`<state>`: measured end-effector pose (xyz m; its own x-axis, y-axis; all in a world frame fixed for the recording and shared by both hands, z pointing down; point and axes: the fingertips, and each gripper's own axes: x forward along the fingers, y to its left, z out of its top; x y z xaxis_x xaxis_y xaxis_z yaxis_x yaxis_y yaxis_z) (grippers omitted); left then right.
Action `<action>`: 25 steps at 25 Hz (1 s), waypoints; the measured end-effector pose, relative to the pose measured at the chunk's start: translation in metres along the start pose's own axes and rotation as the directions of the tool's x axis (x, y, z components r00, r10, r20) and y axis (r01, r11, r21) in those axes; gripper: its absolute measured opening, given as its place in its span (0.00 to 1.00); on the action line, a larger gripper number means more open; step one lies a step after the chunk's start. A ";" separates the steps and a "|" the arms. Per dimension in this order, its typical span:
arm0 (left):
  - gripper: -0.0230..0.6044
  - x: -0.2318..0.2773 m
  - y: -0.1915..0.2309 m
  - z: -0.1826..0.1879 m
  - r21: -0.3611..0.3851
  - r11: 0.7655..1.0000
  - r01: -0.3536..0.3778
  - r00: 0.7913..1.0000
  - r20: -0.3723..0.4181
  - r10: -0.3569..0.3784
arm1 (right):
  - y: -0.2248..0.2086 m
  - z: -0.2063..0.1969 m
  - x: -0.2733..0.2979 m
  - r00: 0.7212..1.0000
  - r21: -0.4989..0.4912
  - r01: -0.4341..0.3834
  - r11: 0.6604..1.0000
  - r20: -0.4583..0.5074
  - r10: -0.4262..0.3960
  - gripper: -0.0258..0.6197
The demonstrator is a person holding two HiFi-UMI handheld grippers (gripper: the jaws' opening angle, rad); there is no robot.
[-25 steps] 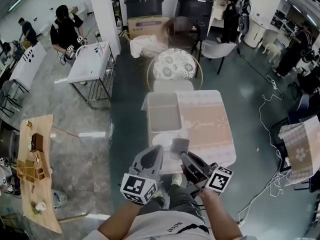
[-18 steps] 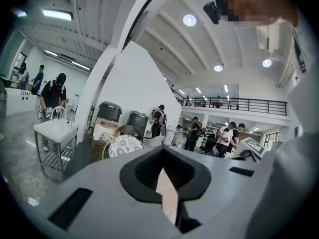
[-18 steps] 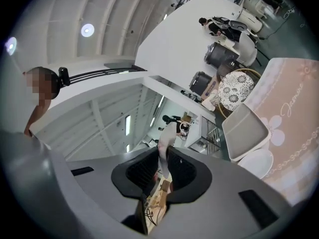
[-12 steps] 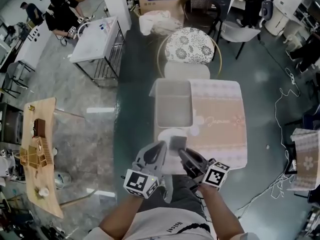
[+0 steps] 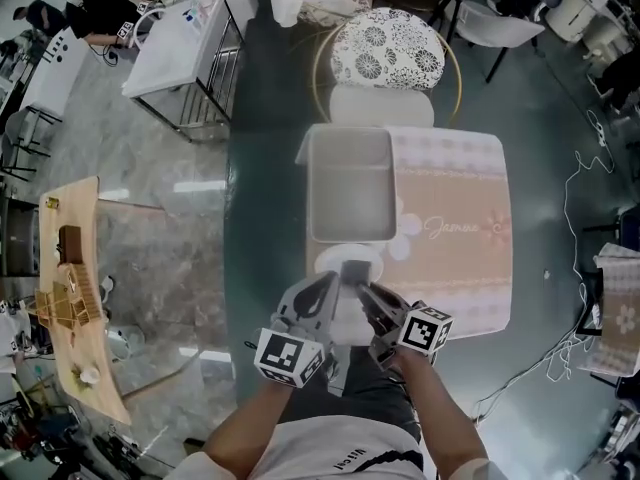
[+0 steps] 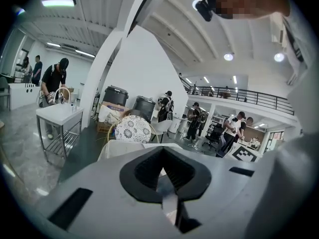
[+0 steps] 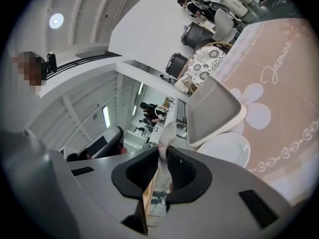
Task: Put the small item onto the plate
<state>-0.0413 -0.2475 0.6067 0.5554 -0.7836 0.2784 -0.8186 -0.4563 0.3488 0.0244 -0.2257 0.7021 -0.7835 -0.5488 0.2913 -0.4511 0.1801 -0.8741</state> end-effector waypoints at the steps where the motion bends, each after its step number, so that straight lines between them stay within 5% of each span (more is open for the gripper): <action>1: 0.05 0.003 0.002 -0.006 0.000 1.000 -0.001 1.000 -0.007 0.001 | -0.009 -0.005 0.003 1.000 0.009 0.010 1.000 -0.010 -0.010 0.14; 25: 0.05 0.040 0.025 -0.079 -0.028 0.999 0.018 0.996 -0.083 -0.020 | -0.107 -0.044 0.038 0.969 0.052 0.214 0.975 -0.134 -0.206 0.14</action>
<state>-0.0281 -0.2571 0.6975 0.5820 -0.7363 0.3451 -0.8042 -0.4580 0.3788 0.0234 -0.2297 0.8239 -0.7240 -0.4594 0.5146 -0.5858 0.0156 -0.8103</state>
